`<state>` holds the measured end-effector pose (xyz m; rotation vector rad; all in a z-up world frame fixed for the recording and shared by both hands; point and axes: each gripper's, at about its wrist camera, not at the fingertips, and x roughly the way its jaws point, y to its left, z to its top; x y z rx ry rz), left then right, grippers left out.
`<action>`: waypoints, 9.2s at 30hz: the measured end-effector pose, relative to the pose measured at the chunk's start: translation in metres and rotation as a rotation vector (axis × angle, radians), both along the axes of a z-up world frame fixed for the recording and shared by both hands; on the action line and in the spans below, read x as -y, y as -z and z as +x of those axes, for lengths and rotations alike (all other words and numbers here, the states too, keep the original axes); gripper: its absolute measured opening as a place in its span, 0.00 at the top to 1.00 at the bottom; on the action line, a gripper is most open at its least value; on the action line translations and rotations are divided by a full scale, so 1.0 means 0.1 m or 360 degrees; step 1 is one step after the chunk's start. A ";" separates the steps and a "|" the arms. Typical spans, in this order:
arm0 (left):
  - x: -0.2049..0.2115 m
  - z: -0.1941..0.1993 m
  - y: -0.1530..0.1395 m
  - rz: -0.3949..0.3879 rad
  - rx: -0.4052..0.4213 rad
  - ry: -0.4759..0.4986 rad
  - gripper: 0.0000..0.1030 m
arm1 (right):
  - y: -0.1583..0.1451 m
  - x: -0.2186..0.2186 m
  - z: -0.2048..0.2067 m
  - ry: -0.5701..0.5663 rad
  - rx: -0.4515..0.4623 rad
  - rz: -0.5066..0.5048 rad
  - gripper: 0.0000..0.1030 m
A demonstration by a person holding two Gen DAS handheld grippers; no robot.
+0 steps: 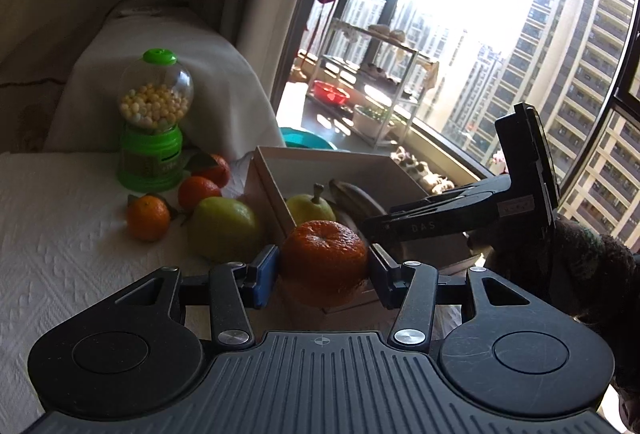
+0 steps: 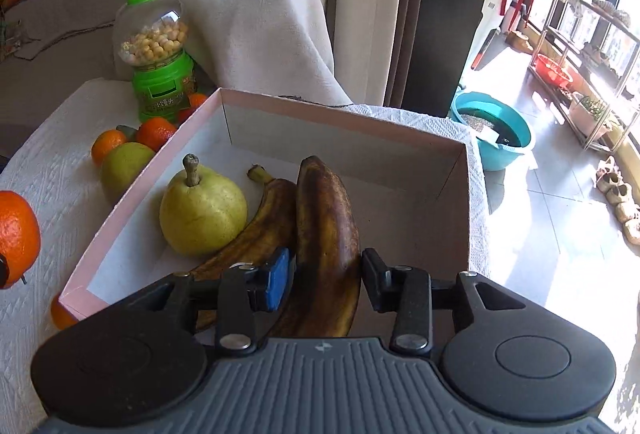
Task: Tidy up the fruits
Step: 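Lower the banana into the box beside the other banana and open right tool, then carry the mandarin into the pink box and open the left tool, then move the open left tool down to the large green pear on the table, then close the left tool around the large green pear, then lift the green pear off the table with the left tool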
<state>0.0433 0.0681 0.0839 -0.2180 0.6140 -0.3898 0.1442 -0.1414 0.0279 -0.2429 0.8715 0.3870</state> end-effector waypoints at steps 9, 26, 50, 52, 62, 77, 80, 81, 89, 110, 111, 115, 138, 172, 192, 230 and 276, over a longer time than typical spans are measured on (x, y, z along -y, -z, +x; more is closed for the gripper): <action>0.27 0.01 -0.05 0.0045 -0.0002 0.0113 0.47 | -0.44 0.46 -0.58 0.0171 0.0219 0.0330 0.38; 1.39 1.12 0.15 -0.0027 -0.0314 0.0345 0.48 | 0.29 0.85 -1.62 0.0487 0.0369 0.0455 0.32; 0.19 -0.25 0.54 0.0211 -0.0010 -0.0174 0.48 | 0.45 -0.08 -1.56 0.0048 0.0172 0.0465 0.26; 0.21 -0.23 0.60 0.0241 -0.0015 -0.0151 0.48 | 0.45 -0.12 -1.57 0.0038 0.0158 0.0468 0.23; 0.07 -0.33 0.61 0.0296 -0.0001 -0.0257 0.48 | 0.43 -0.25 -1.67 0.0015 0.0227 0.0307 0.23; 0.17 -0.34 0.55 0.0305 0.0027 -0.0145 0.48 | 0.51 0.27 -1.55 0.0325 0.0214 0.0301 0.22; 0.13 -0.28 0.50 0.0265 0.0038 -0.0178 0.48 | 0.52 0.27 -1.56 0.0321 0.0212 0.0305 0.21; 0.08 -0.23 0.46 0.0236 0.0050 -0.0195 0.48 | 0.51 0.26 -1.55 0.0320 0.0211 0.0306 0.21; -0.41 0.53 0.36 -0.0053 -0.0135 -0.0444 0.49 | 0.52 0.20 -1.54 0.0304 0.0219 0.0272 0.17; -0.02 0.69 0.38 0.0501 0.0026 -0.0075 0.50 | 0.53 0.19 -1.54 0.0278 0.0210 0.0285 0.11; -0.07 0.61 0.39 0.0483 0.0010 -0.0063 0.49 | 0.53 0.19 -1.54 0.0278 0.0210 0.0286 0.11; -0.26 0.22 0.48 0.0438 -0.0086 -0.0148 0.52 | 0.53 0.19 -1.54 0.0278 0.0211 0.0285 0.11; 0.23 -0.29 0.53 0.1011 0.0310 0.0016 0.50 | 0.53 0.15 -1.53 0.0270 0.0211 0.0244 0.09; -0.43 -0.32 0.38 0.0601 0.0166 -0.0333 0.43 | 0.54 0.14 -1.52 0.0262 0.0210 0.0233 0.09; -0.73 -0.15 0.31 0.0427 0.0145 -0.0484 0.45 | 0.54 0.13 -1.51 0.0253 0.0208 0.0216 0.08; -0.72 0.21 0.34 0.0125 -0.0001 -0.0153 0.43 | 0.56 0.07 -1.45 0.0127 0.0159 0.0135 0.00; -0.56 -0.14 0.55 0.0459 -0.0175 0.0040 0.31 | 0.55 0.06 -1.45 0.0110 0.0152 0.0133 0.00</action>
